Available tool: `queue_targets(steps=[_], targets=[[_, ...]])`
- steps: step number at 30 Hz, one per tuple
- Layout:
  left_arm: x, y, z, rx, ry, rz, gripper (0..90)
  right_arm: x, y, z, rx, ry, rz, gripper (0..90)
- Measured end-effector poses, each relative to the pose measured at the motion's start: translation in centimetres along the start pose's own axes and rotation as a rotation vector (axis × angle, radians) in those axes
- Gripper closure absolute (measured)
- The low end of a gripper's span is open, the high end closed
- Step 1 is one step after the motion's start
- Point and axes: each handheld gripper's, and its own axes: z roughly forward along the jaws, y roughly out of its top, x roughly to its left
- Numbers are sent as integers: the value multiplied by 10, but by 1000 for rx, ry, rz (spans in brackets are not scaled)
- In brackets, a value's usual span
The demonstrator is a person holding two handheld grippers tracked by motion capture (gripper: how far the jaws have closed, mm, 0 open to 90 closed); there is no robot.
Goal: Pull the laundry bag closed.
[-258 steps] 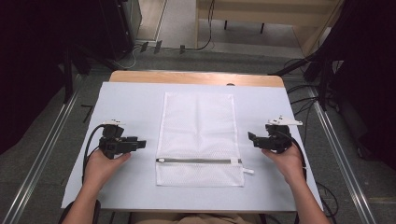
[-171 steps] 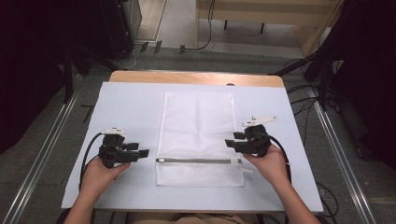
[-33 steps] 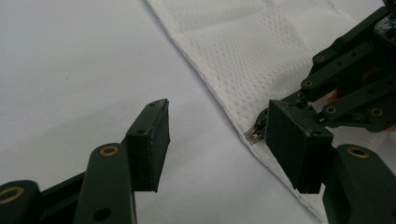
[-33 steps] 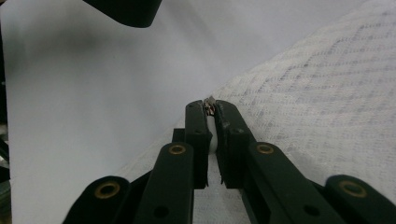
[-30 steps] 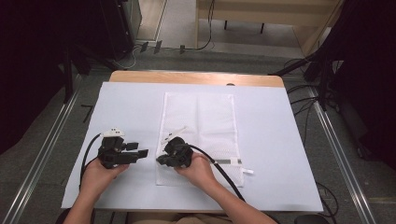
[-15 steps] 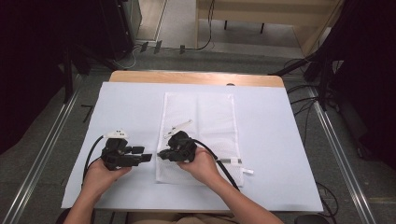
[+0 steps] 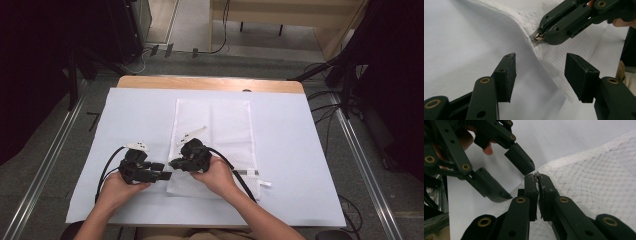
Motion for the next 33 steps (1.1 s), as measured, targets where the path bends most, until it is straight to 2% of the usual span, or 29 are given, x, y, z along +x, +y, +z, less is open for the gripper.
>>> queue_targets(steps=[2, 8, 16, 23, 26, 29, 33], targets=[[-1, 1, 3, 9, 13, 7, 434, 0, 0, -1, -2, -1, 1, 876], [0, 5, 7, 8, 1, 7, 483, 0, 1, -2, -12, 2, 5, 876], [-1, 9, 13, 42, 23, 36, 557, 1, 1, -4, -27, 8, 18, 876], [0, 13, 17, 48, 21, 34, 608, 3, 0, -3, -32, 11, 18, 876], [0, 13, 18, 49, 16, 36, 661, 3, 1, -4, -38, 13, 20, 876], [0, 14, 17, 52, 3, 34, 765, 3, 1, -5, -36, 19, 25, 877], [1, 14, 18, 71, -8, -1, 854, 3, 0, -4, -29, 23, 15, 877]])
